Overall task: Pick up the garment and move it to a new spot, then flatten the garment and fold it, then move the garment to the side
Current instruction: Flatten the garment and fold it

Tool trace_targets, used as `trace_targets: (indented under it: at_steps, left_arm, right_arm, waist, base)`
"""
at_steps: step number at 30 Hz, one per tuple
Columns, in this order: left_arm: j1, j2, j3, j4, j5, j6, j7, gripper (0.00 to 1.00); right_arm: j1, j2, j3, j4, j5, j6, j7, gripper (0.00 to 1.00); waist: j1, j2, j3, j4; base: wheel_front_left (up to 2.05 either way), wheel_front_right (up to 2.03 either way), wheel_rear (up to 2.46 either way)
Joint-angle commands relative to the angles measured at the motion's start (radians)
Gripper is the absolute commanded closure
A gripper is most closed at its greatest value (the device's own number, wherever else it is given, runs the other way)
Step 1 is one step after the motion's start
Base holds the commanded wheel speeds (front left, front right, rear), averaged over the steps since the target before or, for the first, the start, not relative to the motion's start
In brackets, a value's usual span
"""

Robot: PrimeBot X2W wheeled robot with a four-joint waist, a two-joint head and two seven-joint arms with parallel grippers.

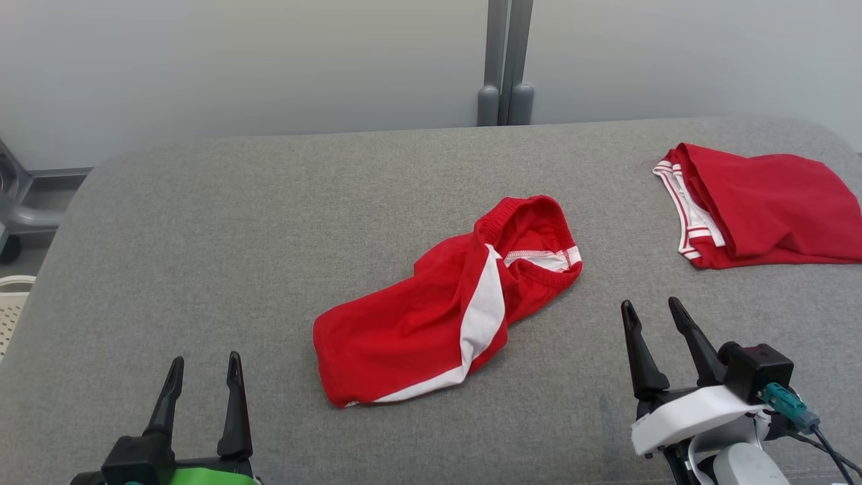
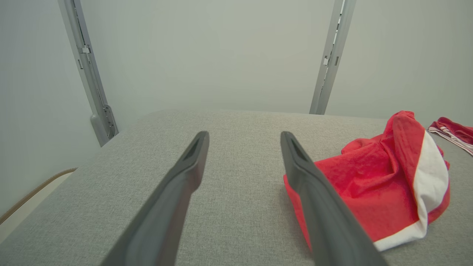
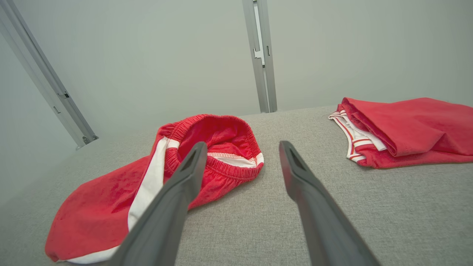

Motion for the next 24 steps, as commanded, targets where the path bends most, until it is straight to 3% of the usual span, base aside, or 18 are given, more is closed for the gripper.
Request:
trace_targets:
  at_steps: [1,24]
  left_arm:
    - [0.013,0.002,0.002,0.0,0.008,-0.004,-0.002,0.0]
    - [0.006,0.002,0.002,0.008,0.01,0.0,-0.002,0.0]
  right_arm:
    - [-0.002,-0.002,0.0,0.002,0.003,0.0,-0.002,0.0]
    - [-0.006,-0.001,0.001,0.004,0.001,0.0,-0.002,0.0]
  waist:
    - [0.0,0.0,0.001,0.001]
    - [0.0,0.0,0.006,0.002]
  base:
    - [0.0,0.0,0.0]
    - [0.0,0.0,0.0]
